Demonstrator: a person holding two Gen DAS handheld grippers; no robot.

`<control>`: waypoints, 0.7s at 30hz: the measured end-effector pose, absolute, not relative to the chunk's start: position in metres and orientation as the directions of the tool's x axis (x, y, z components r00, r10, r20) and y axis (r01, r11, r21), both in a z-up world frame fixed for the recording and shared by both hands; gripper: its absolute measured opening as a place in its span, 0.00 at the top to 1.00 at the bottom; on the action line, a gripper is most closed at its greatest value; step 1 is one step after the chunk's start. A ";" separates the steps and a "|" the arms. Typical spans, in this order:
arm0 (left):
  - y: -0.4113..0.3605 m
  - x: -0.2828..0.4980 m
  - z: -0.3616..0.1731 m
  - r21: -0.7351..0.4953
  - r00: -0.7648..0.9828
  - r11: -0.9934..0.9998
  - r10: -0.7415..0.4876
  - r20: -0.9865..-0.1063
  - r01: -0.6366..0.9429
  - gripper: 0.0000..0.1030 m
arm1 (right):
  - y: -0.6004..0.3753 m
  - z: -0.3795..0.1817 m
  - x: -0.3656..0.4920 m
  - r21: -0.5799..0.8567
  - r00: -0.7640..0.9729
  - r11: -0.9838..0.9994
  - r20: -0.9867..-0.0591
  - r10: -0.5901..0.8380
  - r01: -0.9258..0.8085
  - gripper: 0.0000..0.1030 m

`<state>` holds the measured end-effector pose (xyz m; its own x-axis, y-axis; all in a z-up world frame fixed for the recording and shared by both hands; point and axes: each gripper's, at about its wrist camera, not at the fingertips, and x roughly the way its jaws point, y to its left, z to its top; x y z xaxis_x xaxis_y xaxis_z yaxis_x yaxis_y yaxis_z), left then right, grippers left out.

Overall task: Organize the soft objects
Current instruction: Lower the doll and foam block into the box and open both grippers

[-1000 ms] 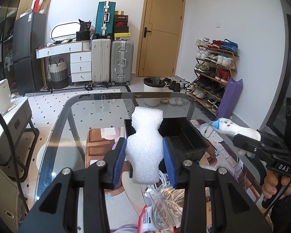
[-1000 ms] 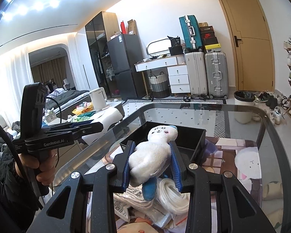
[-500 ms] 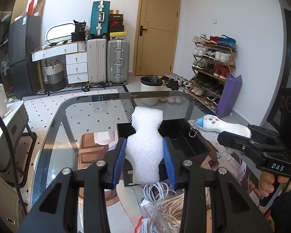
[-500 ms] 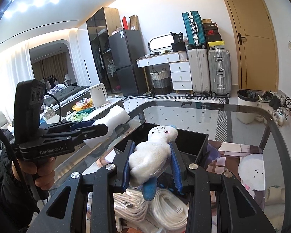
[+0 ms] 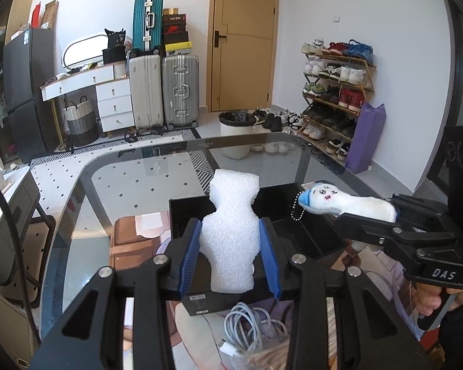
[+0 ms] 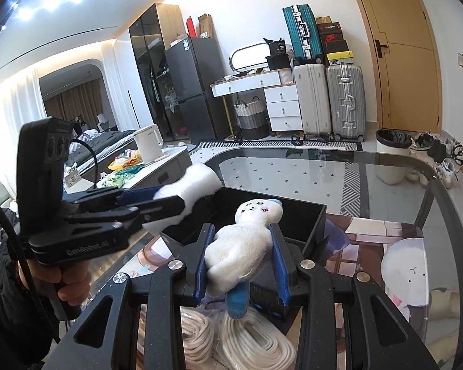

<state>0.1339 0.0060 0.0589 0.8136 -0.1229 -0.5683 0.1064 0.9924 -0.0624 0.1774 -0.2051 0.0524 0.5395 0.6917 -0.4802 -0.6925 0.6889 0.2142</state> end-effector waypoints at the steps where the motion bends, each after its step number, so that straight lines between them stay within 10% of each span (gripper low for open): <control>1: 0.006 0.137 0.057 -0.066 0.811 0.992 -0.124 -0.572 0.105 0.64 | -0.203 0.052 0.179 0.215 0.536 0.687 -0.483 0.692 -0.694 0.66; 21: 0.005 0.172 0.027 -0.020 0.757 0.997 -0.070 -0.650 0.075 0.64 | -0.171 0.027 0.227 0.205 0.495 0.689 -0.558 0.666 -0.695 0.66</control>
<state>0.1723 0.0052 0.0268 0.7568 -0.0701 -0.6498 0.0751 0.9970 -0.0200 0.2269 -0.1710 0.0272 0.4947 0.6659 -0.5584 -0.6954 0.6887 0.2052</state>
